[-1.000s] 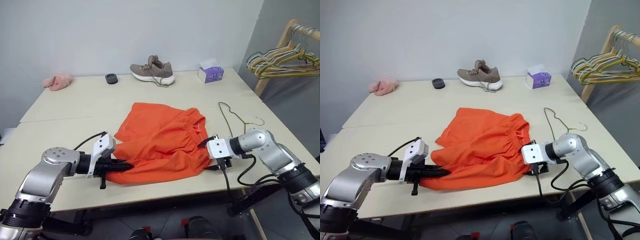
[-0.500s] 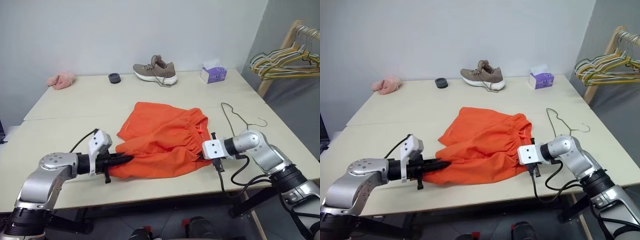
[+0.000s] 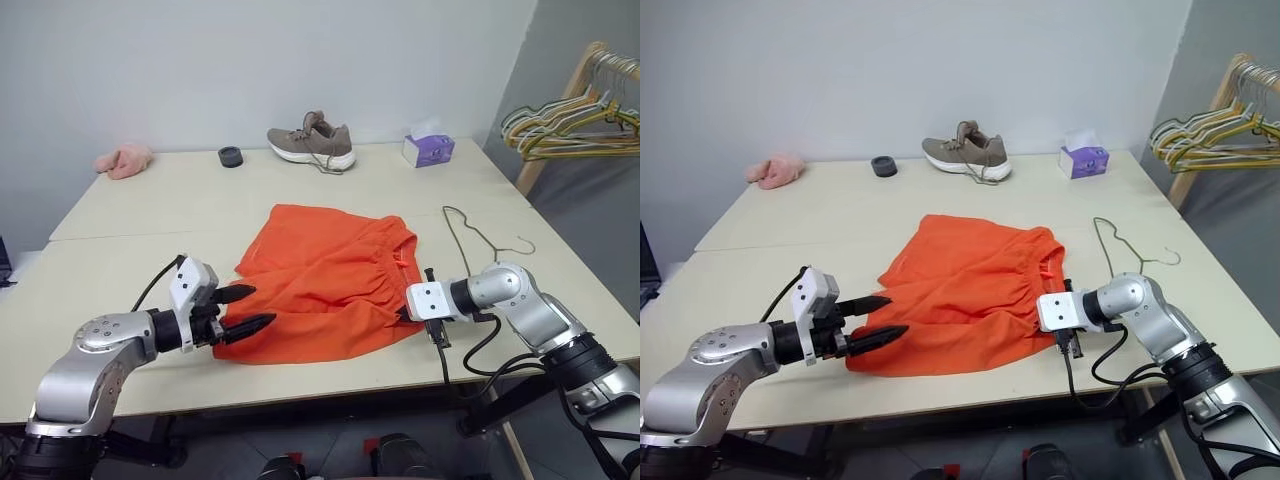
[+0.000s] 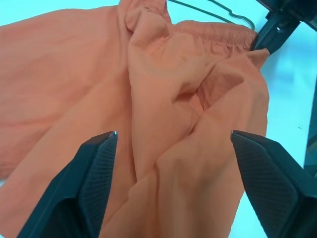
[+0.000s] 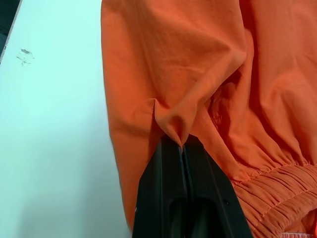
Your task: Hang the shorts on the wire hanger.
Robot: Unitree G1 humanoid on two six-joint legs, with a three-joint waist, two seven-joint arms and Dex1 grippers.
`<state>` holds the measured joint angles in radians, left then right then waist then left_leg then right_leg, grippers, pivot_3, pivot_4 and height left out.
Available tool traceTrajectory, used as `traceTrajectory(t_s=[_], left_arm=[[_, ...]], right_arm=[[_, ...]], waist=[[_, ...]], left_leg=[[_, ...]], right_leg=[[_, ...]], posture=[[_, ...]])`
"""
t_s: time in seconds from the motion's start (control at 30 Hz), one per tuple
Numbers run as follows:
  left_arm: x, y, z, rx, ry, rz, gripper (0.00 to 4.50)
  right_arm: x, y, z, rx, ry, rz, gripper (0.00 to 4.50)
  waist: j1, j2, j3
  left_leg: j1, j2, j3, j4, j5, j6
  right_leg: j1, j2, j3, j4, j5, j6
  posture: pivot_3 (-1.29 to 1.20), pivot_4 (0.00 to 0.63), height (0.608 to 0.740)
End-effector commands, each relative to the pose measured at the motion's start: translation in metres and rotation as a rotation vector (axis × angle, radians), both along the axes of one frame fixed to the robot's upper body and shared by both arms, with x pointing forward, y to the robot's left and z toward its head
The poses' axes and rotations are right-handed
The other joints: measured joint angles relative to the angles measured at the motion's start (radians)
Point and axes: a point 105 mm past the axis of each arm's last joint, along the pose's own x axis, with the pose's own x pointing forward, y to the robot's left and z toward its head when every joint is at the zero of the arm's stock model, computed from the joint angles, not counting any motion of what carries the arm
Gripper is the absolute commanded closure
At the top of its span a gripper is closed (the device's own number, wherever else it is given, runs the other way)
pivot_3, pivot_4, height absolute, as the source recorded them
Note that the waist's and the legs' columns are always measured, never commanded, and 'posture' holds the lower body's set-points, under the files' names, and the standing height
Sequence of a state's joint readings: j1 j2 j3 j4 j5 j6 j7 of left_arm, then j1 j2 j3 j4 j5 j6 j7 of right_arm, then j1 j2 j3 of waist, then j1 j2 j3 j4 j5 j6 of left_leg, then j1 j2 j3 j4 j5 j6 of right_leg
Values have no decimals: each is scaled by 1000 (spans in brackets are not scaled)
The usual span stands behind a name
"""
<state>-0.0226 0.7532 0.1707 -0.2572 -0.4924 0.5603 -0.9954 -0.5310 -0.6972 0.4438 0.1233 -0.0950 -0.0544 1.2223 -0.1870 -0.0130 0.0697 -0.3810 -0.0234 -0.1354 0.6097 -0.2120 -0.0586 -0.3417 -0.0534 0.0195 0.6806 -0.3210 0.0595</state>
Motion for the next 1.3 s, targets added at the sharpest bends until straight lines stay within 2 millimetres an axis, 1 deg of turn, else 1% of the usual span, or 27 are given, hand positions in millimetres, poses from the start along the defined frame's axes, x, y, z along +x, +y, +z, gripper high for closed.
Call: traceTrajectory(t_s=[0.03, 0.23, 0.37, 0.47, 0.5, 0.7, 0.8, 0.87, 0.9, 0.93, 0.97, 1.0, 1.03, 1.1, 1.13, 1.17, 1.2, 1.27, 1.3], left_arm=[[-7, 5, -8, 69, 37, -44, 690], [-6, 22, -20, 129, 81, -5, 690], [-8, 21, -25, 134, 106, -28, 690], [-8, 19, -26, 122, 110, -35, 1237], [-8, 18, -26, 117, 112, -40, 1522], [-9, 17, -24, 114, 104, -57, 3447], [-6, 19, -19, 100, 66, -40, 4397], [19, 26, 3, 67, -54, 56, 4457], [27, 28, 10, 56, -93, 89, 4457], [44, 33, 26, 39, -167, 144, 4457], [57, 37, 40, 28, -226, 186, 4457], [73, 41, 57, 21, -295, 236, 4457], [84, 45, 69, 16, -340, 269, 4457], [110, 54, 96, 21, -447, 362, 4457], [129, 63, 119, 18, -527, 458, 4457], [143, 69, 140, 5, -589, 533, 4457], [154, 74, 163, -17, -651, 599, 4457], [166, 79, 203, -24, -766, 684, 4457], [168, 81, 223, -25, -824, 721, 4457]], right_arm=[[2, 1, 16, 33, -40, 3, 4500], [0, 0, 16, 31, -31, -2, 4500], [0, 0, 17, 29, -29, -3, 4500], [0, -1, 17, 27, -29, -6, 4500], [0, -1, 17, 26, -30, -7, 4500], [0, -1, 18, 27, -29, -8, 4500], [-2, 3, 22, 71, 7, -24, 4500], [-2, 18, 39, 197, 81, -69, 4500], [-2, 23, 44, 235, 106, -82, 4500], [2, 29, 54, 290, 129, -107, 4500], [8, 33, 63, 326, 140, -130, 4500], [18, 35, 72, 356, 130, -157, 4500], [25, 37, 79, 373, 124, -176, 4500], [49, 38, 94, 401, 73, -233, 4500], [70, 38, 107, 407, -23, -274, 4500], [87, 39, 120, 408, -117, -304, 4500], [107, 40, 140, 425, -239, -350, 4500], [134, 44, 181, 460, -478, -414, 4500], [142, 46, 202, 466, -601, -426, 4500]], waist=[[-2, 0, 0], [-2, 1, 0], [-2, 1, 0], [-2, 1, 0], [-2, 1, 0], [-3, 1, 0], [-3, 1, 0], [-1, 1, 0], [1, 0, 0], [2, -1, 0], [3, -1, 0], [5, -1, 0], [6, 0, 0], [5, -1, 0], [5, -1, 0], [3, -1, 0], [-1, -1, 0], [-12, -1, 0], [-18, -1, 0]], left_leg=[[0, 0, 0, 0, 0, 0], [0, 0, 0, 0, 0, 0], [0, 0, 0, 0, 0, 0], [0, 0, 0, 0, 0, 0], [0, 0, 0, 0, 0, 0], [0, 0, 0, 0, 0, 0], [0, 0, 0, 0, 0, 0], [0, 0, 0, 0, 0, 0], [0, 0, -1, 0, 0, 0], [0, 0, -2, 0, 0, 0], [0, 1, -3, 0, 0, 0], [0, 1, -4, 1, 0, 0], [0, 0, -4, 1, 2, -1], [0, -1, -4, 1, 3, -2], [2, -2, -3, 1, 4, -2], [2, -2, -3, 2, 4, -2], [2, -3, -4, 2, 5, -2], [-2, -4, -4, 1, 7, -3], [-2, -4, -4, 0, 8, -5]], right_leg=[[0, 0, 0, 0, 0, 0], [0, 0, 0, 0, 0, 0], [0, 0, 0, 0, 0, 0], [0, 0, 0, 0, 0, 0], [0, 0, 0, 0, 0, 0], [0, 0, 0, 0, 0, 0], [0, 0, 0, 0, 0, 0], [0, 0, 0, 0, 0, 0], [0, 0, 0, 0, 0, 0], [0, 0, -1, 1, 0, 0], [0, 1, -2, 1, 0, -1], [0, 1, -3, 2, 1, 0], [0, 1, -3, 2, 2, 0], [0, 1, -2, 1, 4, 2], [0, 1, -2, 1, 4, 2], [0, 0, -2, 0, 5, 3], [-1, 0, -2, 0, 6, 4], [-2, 0, -2, -1, 8, 4], [-2, -1, -2, 0, 8, 3]], posture=[[-172, 0, 740], [-174, 0, 740], [-177, 0, 740], [-178, 0, 740], [-179, 0, 740], [-179, 0, 740], [-176, 0, 740], [-173, 0, 740], [-172, 0, 740], [-170, 0, 740], [-169, 0, 740], [-167, 0, 740], [-165, 0, 740], [-166, 0, 740], [-169, 0, 740], [-171, 0, 740], [-177, 0, 740], [-191, 0, 740], [-194, 0, 740]])
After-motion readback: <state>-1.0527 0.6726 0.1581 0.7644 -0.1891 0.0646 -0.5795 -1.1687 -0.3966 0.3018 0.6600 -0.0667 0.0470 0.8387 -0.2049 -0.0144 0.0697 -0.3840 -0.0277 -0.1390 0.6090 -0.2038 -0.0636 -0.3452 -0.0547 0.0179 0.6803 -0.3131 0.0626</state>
